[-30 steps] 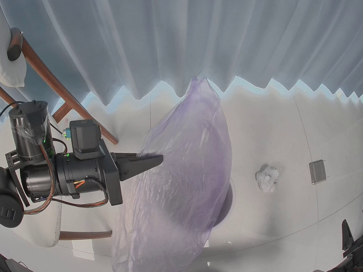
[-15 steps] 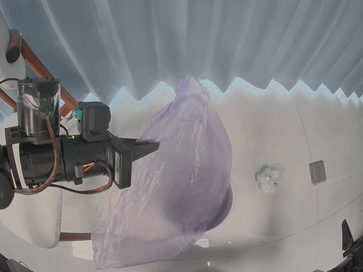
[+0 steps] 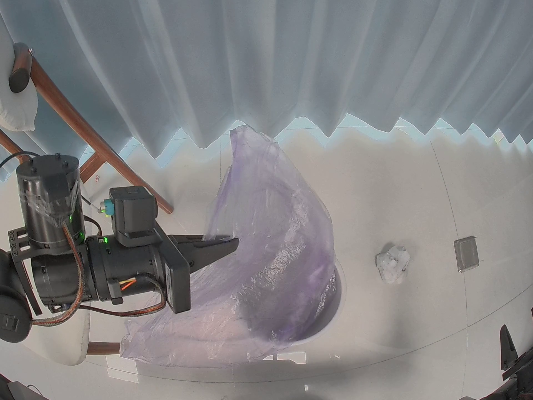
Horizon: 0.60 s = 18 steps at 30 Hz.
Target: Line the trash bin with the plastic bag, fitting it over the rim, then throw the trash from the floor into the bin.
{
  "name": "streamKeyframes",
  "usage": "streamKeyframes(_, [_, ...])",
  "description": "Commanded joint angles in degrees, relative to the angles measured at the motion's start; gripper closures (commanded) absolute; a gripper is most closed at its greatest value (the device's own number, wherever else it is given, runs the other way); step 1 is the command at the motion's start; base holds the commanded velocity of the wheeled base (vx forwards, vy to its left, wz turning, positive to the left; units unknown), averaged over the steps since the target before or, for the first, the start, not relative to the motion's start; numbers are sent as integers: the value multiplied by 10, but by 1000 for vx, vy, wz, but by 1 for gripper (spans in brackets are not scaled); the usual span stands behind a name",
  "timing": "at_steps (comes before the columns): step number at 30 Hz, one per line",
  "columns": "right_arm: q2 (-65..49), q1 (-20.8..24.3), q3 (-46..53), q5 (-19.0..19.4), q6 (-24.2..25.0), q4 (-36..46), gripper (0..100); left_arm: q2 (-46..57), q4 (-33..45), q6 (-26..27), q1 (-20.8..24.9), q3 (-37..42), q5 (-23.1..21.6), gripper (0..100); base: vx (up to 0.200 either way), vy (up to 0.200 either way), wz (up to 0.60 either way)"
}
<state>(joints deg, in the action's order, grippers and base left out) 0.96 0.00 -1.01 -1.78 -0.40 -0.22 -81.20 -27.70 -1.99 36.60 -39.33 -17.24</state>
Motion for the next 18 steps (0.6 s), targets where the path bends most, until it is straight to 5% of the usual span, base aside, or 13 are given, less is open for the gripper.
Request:
streamKeyframes(1, [-8, 0, 10, -1, 11, 0, 0, 0, -7, -2, 0, 2, -8, 100, 0, 0, 0])
streamKeyframes(10, [96, 11, -50, 21, 15, -68, 0, 3, -15, -2, 0, 1, -14, 100, 0, 0, 0])
streamKeyframes(18, [330, 76, -158, 24, 117, -73, 0, -2, -29, -2, 0, 3, -34, 100, 0, 0, 0])
